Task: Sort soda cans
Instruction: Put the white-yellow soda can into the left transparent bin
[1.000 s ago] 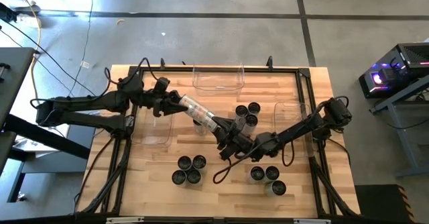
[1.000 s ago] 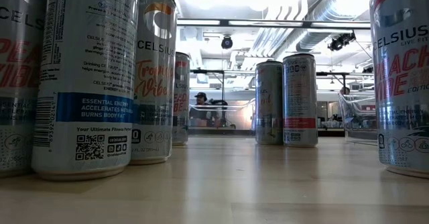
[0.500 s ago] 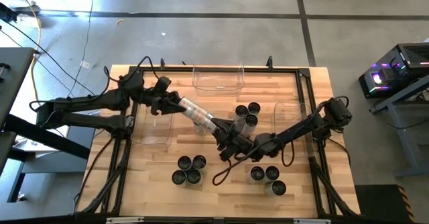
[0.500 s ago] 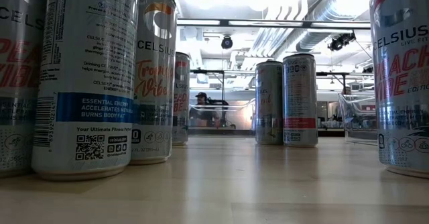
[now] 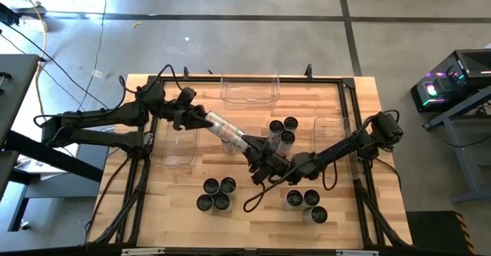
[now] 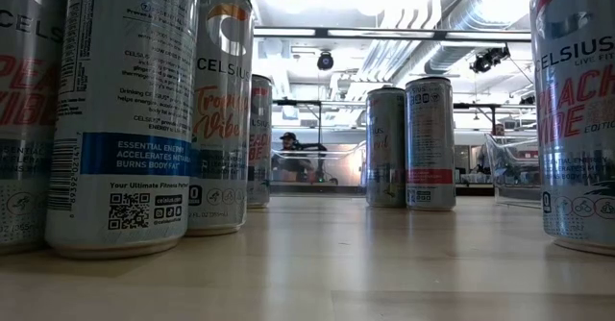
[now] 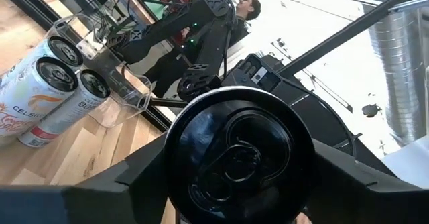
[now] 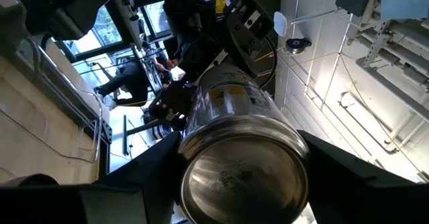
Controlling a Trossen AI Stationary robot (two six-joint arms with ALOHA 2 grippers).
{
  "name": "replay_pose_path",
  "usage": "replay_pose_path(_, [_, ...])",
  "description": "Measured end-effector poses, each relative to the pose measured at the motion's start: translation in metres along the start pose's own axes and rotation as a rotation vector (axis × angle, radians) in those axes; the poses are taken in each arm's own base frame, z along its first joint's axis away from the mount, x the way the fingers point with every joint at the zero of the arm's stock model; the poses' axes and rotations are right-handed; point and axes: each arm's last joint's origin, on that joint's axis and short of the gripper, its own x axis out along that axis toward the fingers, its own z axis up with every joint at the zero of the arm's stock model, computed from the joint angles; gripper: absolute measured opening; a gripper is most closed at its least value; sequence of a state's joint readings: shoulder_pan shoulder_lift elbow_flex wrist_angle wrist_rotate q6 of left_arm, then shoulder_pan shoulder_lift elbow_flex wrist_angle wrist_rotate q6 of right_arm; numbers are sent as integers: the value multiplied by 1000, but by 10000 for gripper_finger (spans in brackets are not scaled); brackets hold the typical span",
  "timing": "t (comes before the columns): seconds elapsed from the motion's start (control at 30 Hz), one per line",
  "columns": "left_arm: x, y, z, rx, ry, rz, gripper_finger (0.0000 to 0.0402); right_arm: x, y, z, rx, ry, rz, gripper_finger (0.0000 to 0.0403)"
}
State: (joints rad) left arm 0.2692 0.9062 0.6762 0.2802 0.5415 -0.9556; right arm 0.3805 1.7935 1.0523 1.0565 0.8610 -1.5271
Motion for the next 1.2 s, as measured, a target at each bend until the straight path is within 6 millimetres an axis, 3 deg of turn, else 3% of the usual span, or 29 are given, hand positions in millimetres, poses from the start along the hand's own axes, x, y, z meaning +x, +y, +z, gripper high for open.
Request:
replay_pose_path(0.27, [0,1,0,15,5,4,246,0,1,0,-7,1,4,245])
replay_pose_path(0.47, [-1,1,0,77,2,23,246,0,4,-2,-1,46,14,346])
replay_pose_path(0.67, [-7,-13,12,188,37,49,245,-2,7,-3,24,128,26,365])
replay_pose_path(0.93, [-23,-60,36,494,158,191,245,-13,-3,1,100,242,4,367])
replay_pose_path(1.1, [-51,-101,48,730,239,460,245,-33,-10,12,280,213,-3,368])
replay_pose_path(1.2, [-63,-114,48,761,347,608,245,-43,-8,16,379,188,2,368])
